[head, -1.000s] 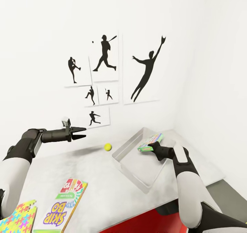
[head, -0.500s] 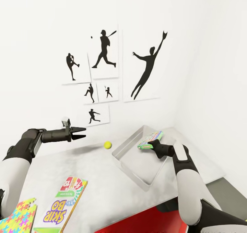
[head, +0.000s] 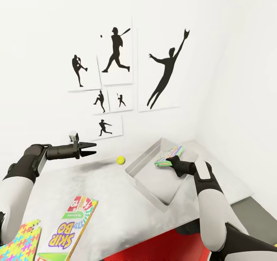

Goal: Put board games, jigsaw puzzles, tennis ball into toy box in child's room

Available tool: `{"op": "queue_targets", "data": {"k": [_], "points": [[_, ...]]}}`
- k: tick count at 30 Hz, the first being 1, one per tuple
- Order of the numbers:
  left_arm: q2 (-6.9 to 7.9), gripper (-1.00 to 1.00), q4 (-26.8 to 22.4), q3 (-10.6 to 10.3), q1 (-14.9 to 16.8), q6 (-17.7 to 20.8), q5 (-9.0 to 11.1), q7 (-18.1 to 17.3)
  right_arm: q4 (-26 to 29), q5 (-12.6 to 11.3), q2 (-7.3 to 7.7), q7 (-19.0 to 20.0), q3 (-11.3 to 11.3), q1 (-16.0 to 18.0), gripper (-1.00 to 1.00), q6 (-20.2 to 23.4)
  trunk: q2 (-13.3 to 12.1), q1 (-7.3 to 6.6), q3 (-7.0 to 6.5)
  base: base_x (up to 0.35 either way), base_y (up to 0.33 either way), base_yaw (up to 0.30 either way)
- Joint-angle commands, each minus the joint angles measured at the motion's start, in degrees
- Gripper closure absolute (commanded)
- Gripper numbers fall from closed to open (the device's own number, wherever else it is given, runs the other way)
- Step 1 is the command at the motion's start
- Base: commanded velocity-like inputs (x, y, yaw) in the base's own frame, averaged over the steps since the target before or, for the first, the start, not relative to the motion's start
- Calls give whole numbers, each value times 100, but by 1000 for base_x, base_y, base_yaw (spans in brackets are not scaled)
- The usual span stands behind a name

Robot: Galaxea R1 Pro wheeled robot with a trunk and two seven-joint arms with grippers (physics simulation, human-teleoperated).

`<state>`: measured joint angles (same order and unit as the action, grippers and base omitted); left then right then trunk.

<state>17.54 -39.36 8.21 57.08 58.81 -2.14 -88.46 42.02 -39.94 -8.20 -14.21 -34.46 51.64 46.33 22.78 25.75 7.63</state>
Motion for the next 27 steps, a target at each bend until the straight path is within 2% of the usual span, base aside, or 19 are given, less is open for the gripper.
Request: {"op": "queue_targets", "data": {"k": [1, 21, 27], "points": [[-2, -100, -2, 5, 5, 60, -23, -31, 9, -69, -6, -56, -26, 10, 100, 17, 14, 3, 22, 0, 0, 0], [4, -100, -2, 7, 5, 60, -18, -32, 9, -59, 6, -47, -20, 30, 100, 9, 14, 3, 207, 0, 0, 0], [4, -100, -2, 6, 5, 60, -22, -32, 8, -44, 11, -41, -20, 154, 100, 14, 14, 3, 263, 0, 0, 0]]}}
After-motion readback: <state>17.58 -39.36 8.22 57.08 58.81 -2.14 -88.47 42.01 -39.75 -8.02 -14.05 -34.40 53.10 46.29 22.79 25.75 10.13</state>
